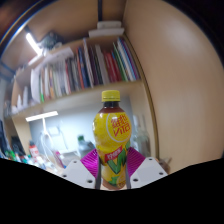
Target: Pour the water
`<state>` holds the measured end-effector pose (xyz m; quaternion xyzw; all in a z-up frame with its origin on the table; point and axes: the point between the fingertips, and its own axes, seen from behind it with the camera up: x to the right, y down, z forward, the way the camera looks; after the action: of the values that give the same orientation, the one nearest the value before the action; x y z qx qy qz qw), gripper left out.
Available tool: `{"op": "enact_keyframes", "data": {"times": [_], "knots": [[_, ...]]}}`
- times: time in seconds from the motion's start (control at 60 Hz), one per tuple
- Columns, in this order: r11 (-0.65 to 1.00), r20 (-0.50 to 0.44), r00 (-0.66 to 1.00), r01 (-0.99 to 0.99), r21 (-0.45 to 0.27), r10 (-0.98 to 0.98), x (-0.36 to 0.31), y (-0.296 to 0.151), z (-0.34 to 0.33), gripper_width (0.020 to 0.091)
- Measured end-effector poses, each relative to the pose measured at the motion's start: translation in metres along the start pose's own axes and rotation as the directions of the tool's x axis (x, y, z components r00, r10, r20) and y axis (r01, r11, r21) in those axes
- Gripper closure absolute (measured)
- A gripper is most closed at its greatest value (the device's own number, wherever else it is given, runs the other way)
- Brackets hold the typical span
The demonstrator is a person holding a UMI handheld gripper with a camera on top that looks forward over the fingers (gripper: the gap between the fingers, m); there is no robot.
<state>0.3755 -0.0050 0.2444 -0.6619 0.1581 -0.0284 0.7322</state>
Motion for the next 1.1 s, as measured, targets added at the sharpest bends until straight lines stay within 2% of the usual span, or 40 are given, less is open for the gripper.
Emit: {"op": "enact_keyframes", "data": {"times": [0.1, 0.183, 0.383, 0.483, 0.517, 0.733, 0.85, 0.9, 0.95, 1.017, 1.1], "knots": [[0.993, -0.015, 0.998, 0.062, -0.098, -0.064, 0.026, 0.066, 0.005, 0.076], [0.986, 0.023, 0.995, 0.104, -0.133, -0.102, 0.03, 0.106, 0.01, 0.0759], [0.972, 0.091, 0.985, 0.159, -0.172, -0.145, 0.018, 0.149, 0.022, 0.0733], [0.947, 0.093, 0.98, 0.196, -0.254, -0.177, 0.025, 0.174, 0.022, 0.0696], [0.957, 0.102, 0.98, 0.192, -0.219, -0.173, 0.026, 0.169, 0.024, 0.0677], [0.963, 0.111, 0.984, 0.161, -0.216, -0.14, 0.027, 0.171, 0.023, 0.0676], [0.956, 0.103, 0.986, 0.156, -0.249, -0.134, 0.029, 0.175, 0.02, 0.054], [0.942, 0.093, 0.987, 0.151, -0.3, -0.128, 0.032, 0.184, 0.015, 0.0366], [0.936, 0.088, 0.988, 0.148, -0.32, -0.127, 0.032, 0.186, 0.009, 0.0243], [0.932, 0.07, 0.988, 0.153, -0.328, -0.138, 0.036, 0.184, -0.005, 0.0268], [0.934, 0.041, 0.986, 0.167, -0.315, -0.162, 0.038, 0.175, -0.027, 0.0265]]}}
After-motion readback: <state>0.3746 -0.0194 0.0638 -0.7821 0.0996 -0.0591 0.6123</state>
